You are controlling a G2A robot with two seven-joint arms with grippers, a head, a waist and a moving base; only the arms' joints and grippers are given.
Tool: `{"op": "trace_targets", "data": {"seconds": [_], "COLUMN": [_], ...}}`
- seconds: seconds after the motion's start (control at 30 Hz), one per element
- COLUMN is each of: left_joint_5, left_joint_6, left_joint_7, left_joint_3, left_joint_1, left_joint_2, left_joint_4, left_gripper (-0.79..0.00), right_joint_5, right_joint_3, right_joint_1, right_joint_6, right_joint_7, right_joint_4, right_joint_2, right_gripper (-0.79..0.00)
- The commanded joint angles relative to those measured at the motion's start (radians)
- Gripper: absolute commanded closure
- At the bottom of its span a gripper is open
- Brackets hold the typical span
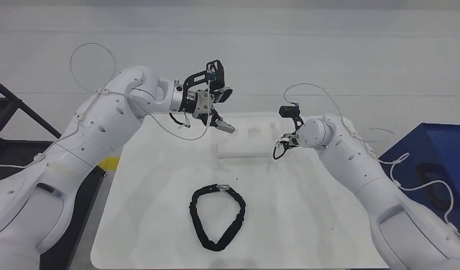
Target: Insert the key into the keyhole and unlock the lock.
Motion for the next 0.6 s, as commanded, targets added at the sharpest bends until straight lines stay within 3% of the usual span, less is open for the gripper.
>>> {"op": "trace_targets", "data": {"seconds": [0.0, 0.27, 0.57], "left_joint_5": [0.0, 0.0, 0.0], "left_joint_6": [0.0, 0.0, 0.0], "left_joint_7": [0.0, 0.0, 0.0], "left_joint_3": [0.0, 0.0, 0.0], "left_joint_1": [0.0, 0.0, 0.0], "left_joint_2": [0.0, 0.0, 0.0], "left_joint_4": [0.0, 0.0, 0.0], "left_gripper": [-0.785, -0.785, -0.785], "right_joint_5": [-0.004, -0.042, -0.024], "right_joint_3": [0.021, 0.114, 0.276], "right_joint_1": [0.0, -0.038, -0.15], "right_joint_6": [0.0, 0.018, 0.013], "right_joint_7": [0.017, 0.114, 0.24], "right_joint_4": [-0.029, -0.218, -0.445], "right_joint_2": [0.011, 0.067, 0.14], "right_gripper": [0.0, 0.0, 0.0]}}
